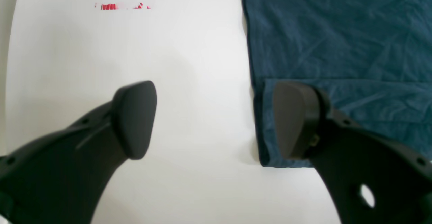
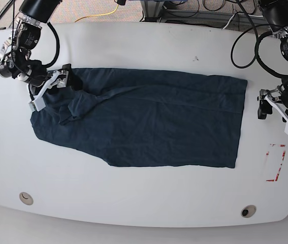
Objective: Layout the t-shirt on the table in an organized manner, then fold the t-shirt properly
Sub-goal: 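Drag the pinched sleeve fabric with the right gripper to smooth it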
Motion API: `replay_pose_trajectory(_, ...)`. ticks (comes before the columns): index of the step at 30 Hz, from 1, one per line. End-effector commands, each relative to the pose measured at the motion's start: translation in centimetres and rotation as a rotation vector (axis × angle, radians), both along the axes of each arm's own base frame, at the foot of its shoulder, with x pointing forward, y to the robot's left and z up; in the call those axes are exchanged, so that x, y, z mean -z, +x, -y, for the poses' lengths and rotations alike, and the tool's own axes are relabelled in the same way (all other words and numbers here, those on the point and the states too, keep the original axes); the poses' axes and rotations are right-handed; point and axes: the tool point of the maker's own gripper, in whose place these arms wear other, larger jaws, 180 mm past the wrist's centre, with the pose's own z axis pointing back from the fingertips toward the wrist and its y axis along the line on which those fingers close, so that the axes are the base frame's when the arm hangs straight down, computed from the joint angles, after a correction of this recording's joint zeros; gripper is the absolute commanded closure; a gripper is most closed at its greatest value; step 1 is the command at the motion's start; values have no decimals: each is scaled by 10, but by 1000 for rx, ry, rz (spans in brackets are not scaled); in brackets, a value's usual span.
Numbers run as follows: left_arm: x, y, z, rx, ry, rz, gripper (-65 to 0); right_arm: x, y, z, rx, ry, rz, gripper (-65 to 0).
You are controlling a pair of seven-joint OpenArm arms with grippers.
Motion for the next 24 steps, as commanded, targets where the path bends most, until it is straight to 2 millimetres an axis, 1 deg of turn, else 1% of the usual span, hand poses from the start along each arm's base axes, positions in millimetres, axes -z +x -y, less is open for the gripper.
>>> replay_pose_trajectory(1, -15, 7, -3, 4, 13, 49, -511, -10, 11, -17, -27, 34, 49, -650)
replay_pose_trajectory(7, -15, 7, -3, 3, 13, 49, -511, -6, 12, -37, -45, 77, 46, -650)
replay_pose_trajectory(11, -15, 7, -4, 3, 14, 49, -511, -7, 20, -43, -40, 101, 56, -650)
replay_pose_trajectory(18, -15, 7, -4, 3, 14, 49, -511, 9, 30, -43, -10, 167, 3, -650)
replay_pose_trajectory(20, -15, 7, -4, 3, 14, 49, -511, 11, 31, -43, -1, 178, 1, -650)
replay_pose_trajectory(24, -16, 7, -4, 3, 16, 51, -511, 7, 40, -42, 3, 187, 17, -650)
